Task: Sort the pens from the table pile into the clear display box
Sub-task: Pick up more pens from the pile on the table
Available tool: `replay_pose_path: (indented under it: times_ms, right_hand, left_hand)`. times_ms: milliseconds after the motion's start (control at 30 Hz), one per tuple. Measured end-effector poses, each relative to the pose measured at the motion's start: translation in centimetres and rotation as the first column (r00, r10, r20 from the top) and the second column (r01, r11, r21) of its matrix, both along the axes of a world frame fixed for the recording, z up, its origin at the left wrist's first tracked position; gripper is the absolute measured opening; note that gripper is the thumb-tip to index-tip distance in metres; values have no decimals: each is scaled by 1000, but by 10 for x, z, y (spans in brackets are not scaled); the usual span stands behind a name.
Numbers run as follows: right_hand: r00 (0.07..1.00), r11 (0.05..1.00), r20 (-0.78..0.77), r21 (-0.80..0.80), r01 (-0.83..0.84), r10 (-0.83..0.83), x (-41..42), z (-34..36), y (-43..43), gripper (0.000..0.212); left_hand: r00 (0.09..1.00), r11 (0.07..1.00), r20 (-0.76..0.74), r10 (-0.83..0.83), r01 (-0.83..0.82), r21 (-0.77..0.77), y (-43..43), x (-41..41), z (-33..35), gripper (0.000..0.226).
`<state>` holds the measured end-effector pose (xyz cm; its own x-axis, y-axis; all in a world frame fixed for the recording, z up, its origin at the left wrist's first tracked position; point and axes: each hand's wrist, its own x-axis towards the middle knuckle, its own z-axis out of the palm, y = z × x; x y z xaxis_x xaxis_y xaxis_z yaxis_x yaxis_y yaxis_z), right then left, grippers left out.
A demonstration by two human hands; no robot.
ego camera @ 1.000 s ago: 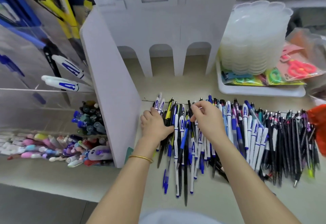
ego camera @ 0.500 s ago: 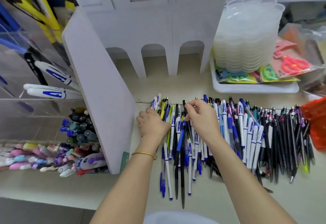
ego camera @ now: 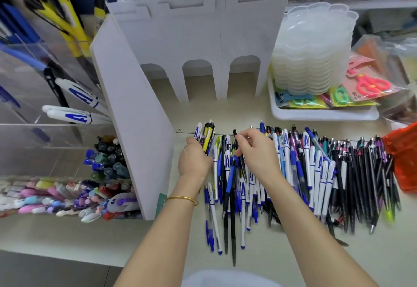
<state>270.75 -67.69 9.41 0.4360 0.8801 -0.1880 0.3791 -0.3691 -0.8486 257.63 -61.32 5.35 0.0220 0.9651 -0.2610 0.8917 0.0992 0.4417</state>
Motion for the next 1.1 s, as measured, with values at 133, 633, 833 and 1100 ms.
replay_pose_path:
  times_ms: [133,633,833,1100]
  right_hand:
    - [1000,1000,14,7,-8,8,-1,0,-1,16]
    - [990,1000,-137,1,-7,7,-8,13,-4,15]
    - [865,988,-482,-8,154,-139,-35,22,-18,13]
    - [-23,929,-962,-270,252,-273,-53,47,-16,53]
  left_hand:
    - [998,998,-16,-59,59,23,-2,-3,-2,38]
    - [476,911,779,407,-157,-380,0,-25,49,29]
    - [299,961,920,253,-187,-203,-2,-3,84,16]
    - [224,978,973,-54,-185,97,-9,23,135,20]
